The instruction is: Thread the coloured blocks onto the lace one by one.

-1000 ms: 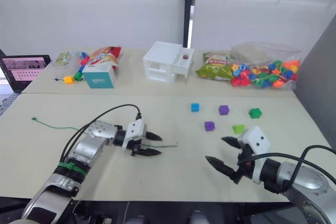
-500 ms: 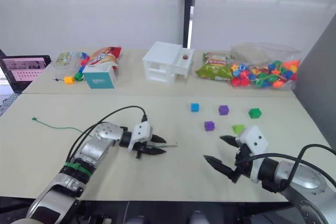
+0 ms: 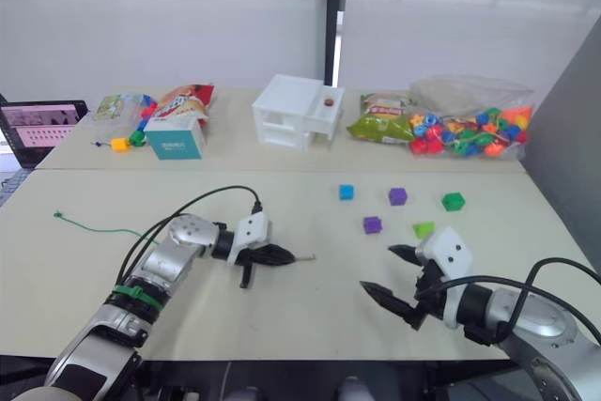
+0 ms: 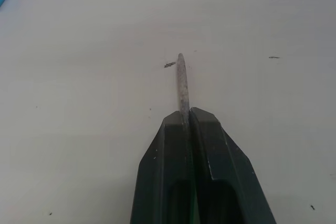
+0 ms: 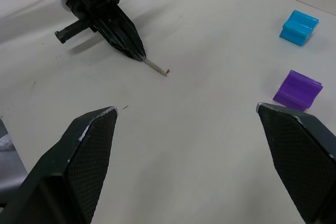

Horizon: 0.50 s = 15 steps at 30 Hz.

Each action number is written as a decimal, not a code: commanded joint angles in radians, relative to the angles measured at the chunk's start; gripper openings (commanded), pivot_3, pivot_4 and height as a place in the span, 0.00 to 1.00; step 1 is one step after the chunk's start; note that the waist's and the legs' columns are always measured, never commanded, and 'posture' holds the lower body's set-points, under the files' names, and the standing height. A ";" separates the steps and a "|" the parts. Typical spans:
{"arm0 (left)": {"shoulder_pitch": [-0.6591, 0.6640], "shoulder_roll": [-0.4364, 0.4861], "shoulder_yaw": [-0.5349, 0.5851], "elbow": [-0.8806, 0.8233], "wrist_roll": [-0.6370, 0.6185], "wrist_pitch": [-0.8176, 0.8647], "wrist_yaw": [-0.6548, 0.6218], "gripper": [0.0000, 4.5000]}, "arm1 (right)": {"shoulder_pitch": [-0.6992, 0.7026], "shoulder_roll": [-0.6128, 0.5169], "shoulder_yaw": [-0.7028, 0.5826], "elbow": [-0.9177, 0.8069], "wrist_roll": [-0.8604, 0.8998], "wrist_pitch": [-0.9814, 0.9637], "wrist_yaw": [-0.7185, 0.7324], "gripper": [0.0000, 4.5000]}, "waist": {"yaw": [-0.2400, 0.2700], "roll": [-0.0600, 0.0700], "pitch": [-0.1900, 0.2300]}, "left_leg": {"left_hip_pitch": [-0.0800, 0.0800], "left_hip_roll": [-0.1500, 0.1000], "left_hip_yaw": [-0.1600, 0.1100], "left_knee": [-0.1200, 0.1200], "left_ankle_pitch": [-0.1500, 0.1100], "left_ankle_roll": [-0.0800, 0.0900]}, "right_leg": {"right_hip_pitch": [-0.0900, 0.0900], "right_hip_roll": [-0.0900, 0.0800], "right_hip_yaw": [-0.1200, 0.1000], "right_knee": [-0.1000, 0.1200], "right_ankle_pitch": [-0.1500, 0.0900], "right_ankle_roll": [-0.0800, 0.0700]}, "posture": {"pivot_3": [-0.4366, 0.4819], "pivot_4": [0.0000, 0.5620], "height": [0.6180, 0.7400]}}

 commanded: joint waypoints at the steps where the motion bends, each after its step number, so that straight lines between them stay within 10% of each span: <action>1: -0.014 -0.008 0.076 -0.110 -0.117 0.044 -0.026 0.00 | 0.000 0.008 -0.028 -0.018 0.004 -0.021 -0.004 1.00 | 0.001 0.000 0.000 | 0.000 0.000 0.000 0.000 0.000 0.000 | 0.000 0.000 0.000 0.000 0.000 0.000 | 0.48 0.27 1.00; 15: 0.055 0.068 0.129 -0.292 -0.193 0.102 -0.032 0.00 | -0.019 0.202 -0.168 0.115 -0.099 -0.074 -0.272 1.00 | 0.000 0.000 0.000 | 0.000 0.000 0.000 0.000 0.000 0.000 | -0.001 0.000 0.000 0.000 0.000 0.000 | 0.48 0.27 1.00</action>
